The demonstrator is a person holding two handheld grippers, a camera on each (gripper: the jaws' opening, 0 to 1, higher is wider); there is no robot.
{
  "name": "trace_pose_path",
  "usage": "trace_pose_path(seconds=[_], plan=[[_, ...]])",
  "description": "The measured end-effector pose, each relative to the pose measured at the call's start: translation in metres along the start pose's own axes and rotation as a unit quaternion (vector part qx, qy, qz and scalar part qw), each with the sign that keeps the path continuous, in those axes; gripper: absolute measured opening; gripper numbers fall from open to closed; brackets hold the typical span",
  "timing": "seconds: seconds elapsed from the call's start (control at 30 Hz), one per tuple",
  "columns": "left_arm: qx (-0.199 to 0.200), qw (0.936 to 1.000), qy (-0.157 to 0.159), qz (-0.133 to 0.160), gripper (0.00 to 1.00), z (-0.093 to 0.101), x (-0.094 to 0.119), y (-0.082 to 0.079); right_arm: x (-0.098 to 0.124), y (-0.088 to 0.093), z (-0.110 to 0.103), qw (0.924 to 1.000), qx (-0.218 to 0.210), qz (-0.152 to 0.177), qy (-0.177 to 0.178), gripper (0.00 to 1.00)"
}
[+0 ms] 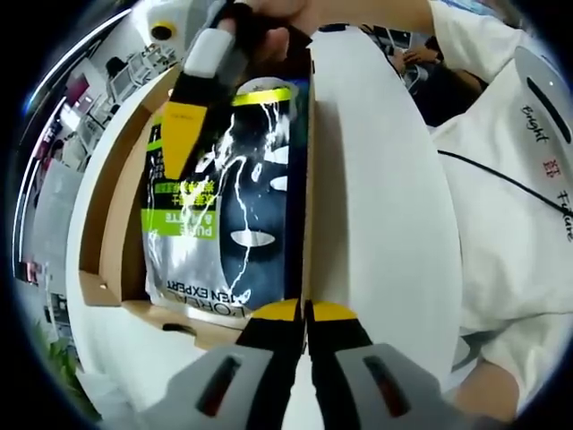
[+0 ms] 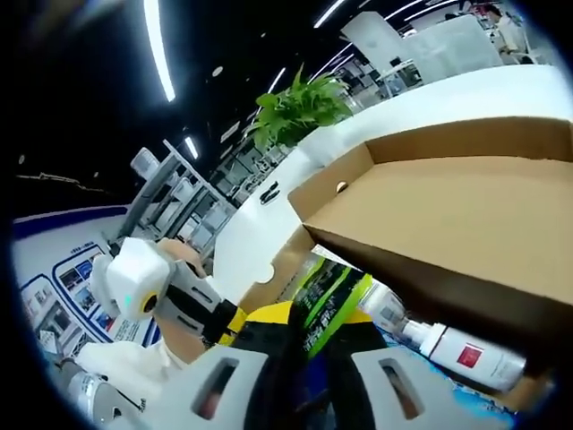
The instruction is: Operate the shoe box by opening the lid, removing the specified soft item, and placing it in the target area until the item is outside and the box remains undamaged.
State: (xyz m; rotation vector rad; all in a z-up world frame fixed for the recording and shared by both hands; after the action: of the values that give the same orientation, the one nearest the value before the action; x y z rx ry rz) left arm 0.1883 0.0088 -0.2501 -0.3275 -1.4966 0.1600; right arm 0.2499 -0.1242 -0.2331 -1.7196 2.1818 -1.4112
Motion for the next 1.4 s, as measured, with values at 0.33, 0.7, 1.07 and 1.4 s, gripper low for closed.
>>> trace_pose_path(seconds=[0.33,0.7,1.07,1.4], plan=[[-0.001,1.0000,-0.004,0.005,0.02,0.000,0.000,0.000,0.000,-0.001,-0.002,1.0000,-0.006,0.002,0.005,0.00],[0.001,1.0000,0.000,0.002,0.02,0.000,0.000,0.000,0.005,-0.007,-0.005,0.9999,-0.005,0.004,0.010,0.00],[0.001,1.0000,0.002,0.000,0.02,0.000,0.000,0.000,0.008,-0.007,-0.006,0.9997,-0.024,0.002,-0.006,0.00],[0.006,1.0000,0.006,-0.003,0.02,0.000,0.000,0.000,0.029,-0.016,-0.012,0.9994,-0.022,0.020,-0.019,0.00]])
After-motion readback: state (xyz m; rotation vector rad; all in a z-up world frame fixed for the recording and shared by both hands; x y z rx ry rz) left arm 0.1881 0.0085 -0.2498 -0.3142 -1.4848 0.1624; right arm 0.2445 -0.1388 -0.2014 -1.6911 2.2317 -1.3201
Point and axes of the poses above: the point that each gripper's makers call its tool centre point, and the gripper's own axes: x roughly backward along the fingers, z roughly to its right, y roughly out of its underside, the point moved 5 cm from there along x, roughly backward along the fingers, and after that the axes turned 9 degrees about y, right-handed, at the moved point
